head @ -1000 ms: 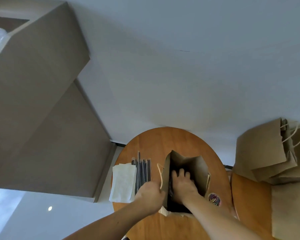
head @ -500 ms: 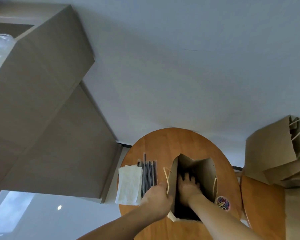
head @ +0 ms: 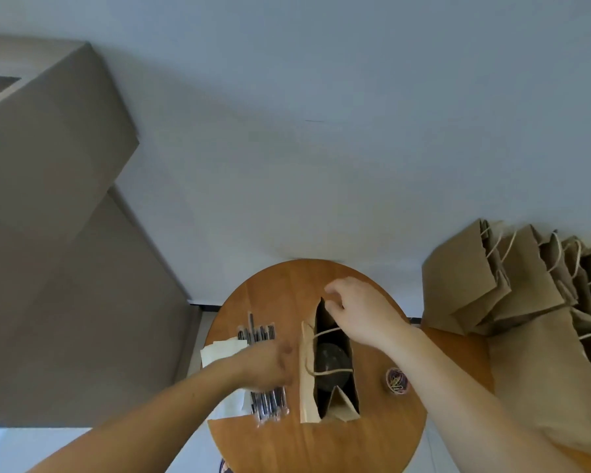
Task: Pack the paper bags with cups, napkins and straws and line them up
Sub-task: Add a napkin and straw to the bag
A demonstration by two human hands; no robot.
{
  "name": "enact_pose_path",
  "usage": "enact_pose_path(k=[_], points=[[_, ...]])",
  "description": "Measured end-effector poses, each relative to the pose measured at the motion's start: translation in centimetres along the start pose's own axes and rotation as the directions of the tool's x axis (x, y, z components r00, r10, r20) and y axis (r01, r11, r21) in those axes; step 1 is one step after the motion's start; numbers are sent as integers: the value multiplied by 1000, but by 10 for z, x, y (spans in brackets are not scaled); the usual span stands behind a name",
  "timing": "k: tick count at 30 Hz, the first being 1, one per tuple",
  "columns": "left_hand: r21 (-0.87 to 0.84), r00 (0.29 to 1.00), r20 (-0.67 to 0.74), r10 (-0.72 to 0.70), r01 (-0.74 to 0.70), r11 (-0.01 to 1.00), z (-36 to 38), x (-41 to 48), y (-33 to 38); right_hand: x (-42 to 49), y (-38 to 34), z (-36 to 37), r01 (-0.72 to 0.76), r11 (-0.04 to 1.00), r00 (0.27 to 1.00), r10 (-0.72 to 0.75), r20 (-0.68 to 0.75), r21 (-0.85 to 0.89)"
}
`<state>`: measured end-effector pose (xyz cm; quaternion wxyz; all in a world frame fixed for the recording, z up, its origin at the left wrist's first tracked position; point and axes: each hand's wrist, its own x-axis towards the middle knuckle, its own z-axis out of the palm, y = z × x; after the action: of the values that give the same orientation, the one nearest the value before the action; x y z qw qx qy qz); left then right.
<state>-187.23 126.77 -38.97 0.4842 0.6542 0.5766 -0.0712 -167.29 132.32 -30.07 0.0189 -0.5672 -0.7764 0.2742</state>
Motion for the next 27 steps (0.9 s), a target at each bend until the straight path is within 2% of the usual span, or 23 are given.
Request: enact_pose_path(k=[4,7,10,12,15,18,21,27], points=[[-55,957,-277,-85,72,996,-30,-7,-40,19,-55,25,67,986,996,-57,-69,156],[-146,914,-357,-193,150,978,-42,-14,-80,40,-102,66,49,955,997,-31,-67,292],[-226,878,-352,-324,256,940,-39,-19,-121,61,-122,126,-76,931,996,58,61,356],[-298,852,-338,-399,305,904,-30,-21,-142,72,-115,173,-166,933,979,118,164,319],[-353,823,-344,-452,332,875,-16,-15,-164,76,-93,234,-352,899,924,290,248,262],[-417,800,-324,-505,358,835,-3,-7,-183,79,-78,284,-436,877,879,368,302,200],[-445,786,-300,-541,386,808,10,-1,-201,85,-73,318,-478,860,858,413,304,179],[-431,779,-259,-571,436,790,28,8,-216,85,-69,345,-465,883,875,449,179,60]])
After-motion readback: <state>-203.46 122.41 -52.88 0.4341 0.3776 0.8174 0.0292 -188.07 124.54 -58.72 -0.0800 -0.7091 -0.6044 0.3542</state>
